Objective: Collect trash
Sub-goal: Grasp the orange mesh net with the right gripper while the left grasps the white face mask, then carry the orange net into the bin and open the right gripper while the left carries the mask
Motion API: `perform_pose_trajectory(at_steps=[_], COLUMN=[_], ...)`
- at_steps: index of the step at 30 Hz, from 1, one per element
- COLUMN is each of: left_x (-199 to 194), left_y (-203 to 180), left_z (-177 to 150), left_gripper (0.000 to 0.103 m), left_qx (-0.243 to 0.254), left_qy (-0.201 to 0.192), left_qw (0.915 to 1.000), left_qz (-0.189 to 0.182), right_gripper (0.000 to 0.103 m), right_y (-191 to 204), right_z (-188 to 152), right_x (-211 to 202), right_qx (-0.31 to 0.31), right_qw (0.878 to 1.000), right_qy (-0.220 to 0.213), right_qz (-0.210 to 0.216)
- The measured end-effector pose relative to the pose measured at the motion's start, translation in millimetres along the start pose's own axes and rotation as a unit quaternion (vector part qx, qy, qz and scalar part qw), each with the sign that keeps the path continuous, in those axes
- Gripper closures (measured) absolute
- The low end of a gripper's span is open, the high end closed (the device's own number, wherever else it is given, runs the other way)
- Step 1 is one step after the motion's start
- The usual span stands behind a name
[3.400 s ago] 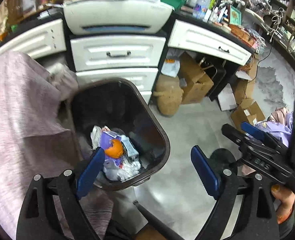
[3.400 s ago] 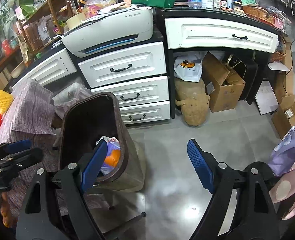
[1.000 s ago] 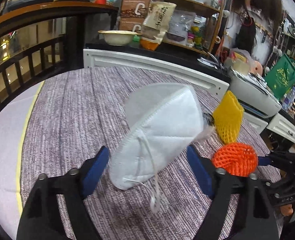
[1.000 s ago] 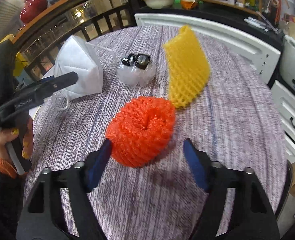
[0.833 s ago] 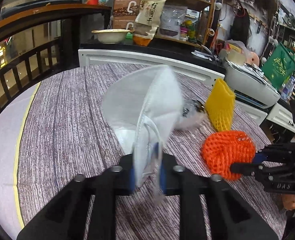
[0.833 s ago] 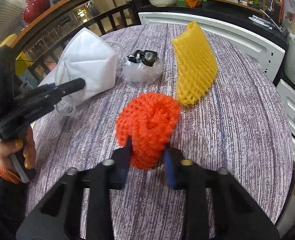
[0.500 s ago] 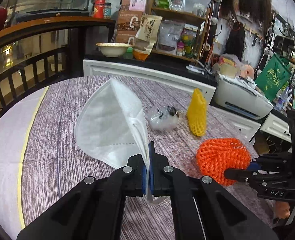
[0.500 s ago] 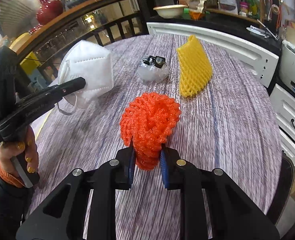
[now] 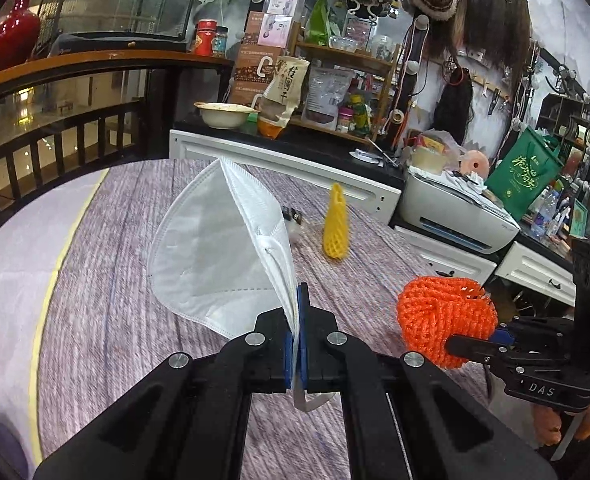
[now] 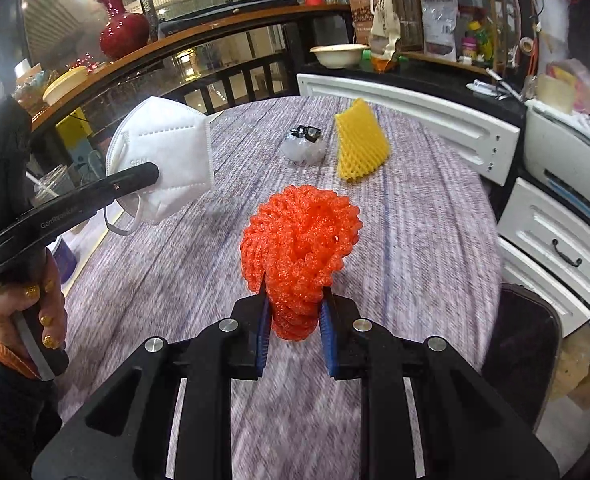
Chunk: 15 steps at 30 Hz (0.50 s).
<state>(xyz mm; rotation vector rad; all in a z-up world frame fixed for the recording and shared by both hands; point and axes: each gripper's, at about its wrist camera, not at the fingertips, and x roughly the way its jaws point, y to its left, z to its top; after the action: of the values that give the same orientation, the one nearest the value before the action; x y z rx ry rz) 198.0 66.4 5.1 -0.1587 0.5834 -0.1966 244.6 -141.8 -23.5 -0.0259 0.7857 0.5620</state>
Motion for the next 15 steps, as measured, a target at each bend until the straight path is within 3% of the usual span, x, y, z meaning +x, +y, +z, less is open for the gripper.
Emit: perform_pose_trajectory(at_steps=[15], left_x=[-20.6], left_y=[-61.3], left_z=[-20.6], left_gripper=[0.100], left_qx=[0.022], left_qy=[-0.018], left_qw=[0.9988], left_qz=[-0.039], right_gripper=[0.081], right_y=[-52.4], right_z=[-47.7], right_x=[-72.2], right_qx=[0.049], right_qw=[0.996], right_qy=[-0.049], right_qz=[-0.055])
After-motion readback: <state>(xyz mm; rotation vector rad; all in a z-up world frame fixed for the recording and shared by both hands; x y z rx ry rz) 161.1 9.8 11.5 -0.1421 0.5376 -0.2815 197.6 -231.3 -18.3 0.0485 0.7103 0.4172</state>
